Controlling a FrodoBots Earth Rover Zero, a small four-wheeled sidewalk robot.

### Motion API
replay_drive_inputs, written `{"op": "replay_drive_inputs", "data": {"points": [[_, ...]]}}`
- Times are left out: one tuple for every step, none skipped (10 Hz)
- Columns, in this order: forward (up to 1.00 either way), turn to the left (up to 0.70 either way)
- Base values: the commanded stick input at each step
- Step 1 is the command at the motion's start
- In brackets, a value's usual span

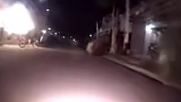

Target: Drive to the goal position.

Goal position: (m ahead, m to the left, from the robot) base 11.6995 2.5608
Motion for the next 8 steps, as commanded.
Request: {"op": "replay_drive_inputs", "data": {"points": [[0.85, 0.00], [0.85, 0.00], [0.85, 0.00], [0.85, 0.00], [0.85, 0.00], [0.85, 0.00], [0.85, 0.00], [0.85, 0.00]]}}
